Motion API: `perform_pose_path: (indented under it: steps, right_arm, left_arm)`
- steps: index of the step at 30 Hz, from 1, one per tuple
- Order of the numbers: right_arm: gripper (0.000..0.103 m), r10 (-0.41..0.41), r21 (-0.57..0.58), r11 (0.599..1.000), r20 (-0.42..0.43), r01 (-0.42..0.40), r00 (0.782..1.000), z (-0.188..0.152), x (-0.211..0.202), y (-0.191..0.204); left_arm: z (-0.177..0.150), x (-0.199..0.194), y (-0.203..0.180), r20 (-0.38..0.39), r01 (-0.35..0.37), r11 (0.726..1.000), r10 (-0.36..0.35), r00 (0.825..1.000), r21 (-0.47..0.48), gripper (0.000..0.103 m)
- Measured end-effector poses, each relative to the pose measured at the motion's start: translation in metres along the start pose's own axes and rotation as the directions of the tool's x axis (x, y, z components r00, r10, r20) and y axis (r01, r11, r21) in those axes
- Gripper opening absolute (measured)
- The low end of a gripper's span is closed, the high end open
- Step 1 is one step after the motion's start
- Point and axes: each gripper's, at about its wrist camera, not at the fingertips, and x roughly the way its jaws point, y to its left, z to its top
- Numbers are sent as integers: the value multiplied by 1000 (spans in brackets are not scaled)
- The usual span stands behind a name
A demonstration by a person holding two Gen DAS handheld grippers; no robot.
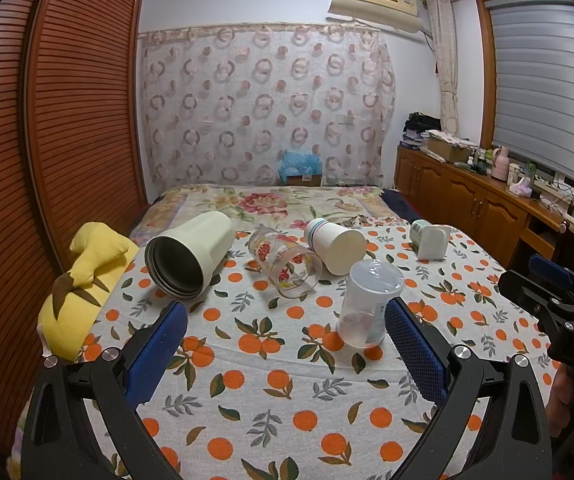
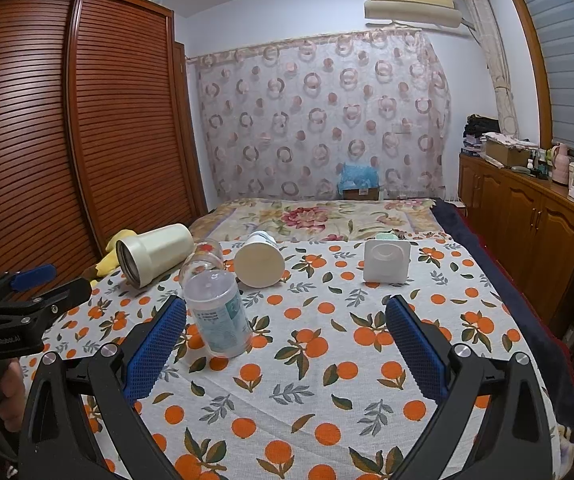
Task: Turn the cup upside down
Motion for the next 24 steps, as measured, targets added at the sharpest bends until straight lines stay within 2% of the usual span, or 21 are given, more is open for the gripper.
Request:
perform_pose_path:
  steps: [24]
  right_arm:
    - [101, 1, -2, 1000, 1, -1, 1000, -1, 0, 0]
  left_arm:
    - [-1, -1, -1, 2, -1, 1000, 1, 1000, 0, 95]
